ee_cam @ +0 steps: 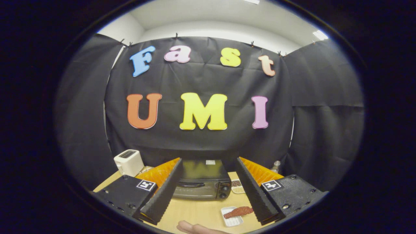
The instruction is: Open the toaster oven, put the food inside, and close the toaster oven door.
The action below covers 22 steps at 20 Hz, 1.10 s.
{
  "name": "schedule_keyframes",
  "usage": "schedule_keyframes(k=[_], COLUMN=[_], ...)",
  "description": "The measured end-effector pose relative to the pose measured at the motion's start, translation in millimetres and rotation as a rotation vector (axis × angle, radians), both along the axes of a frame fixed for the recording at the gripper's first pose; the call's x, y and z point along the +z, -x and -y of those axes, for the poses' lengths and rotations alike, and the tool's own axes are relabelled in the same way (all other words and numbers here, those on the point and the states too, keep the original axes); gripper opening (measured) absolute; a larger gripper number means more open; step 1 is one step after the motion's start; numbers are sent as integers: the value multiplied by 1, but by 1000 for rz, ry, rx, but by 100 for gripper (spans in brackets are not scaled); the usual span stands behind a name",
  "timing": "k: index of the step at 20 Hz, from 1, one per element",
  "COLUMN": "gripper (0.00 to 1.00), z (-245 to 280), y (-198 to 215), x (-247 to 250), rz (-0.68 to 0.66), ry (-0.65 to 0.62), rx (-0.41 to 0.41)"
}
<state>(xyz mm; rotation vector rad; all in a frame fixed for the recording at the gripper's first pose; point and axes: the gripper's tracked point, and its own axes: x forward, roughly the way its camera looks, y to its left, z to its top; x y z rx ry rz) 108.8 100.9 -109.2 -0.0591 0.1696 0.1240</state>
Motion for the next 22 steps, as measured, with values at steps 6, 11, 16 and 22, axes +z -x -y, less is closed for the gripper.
schedule_keyframes(k=[6, 11, 16, 22], gripper=[100, 100, 100, 100], z=[-32, -46, -51, -66], y=[-62, -106, -128, -141], x=[-65, -125, -169, -186], rz=[-82, -206, -308, -341], ry=[45, 39, 43, 19], rx=[14, 17, 14, 62])
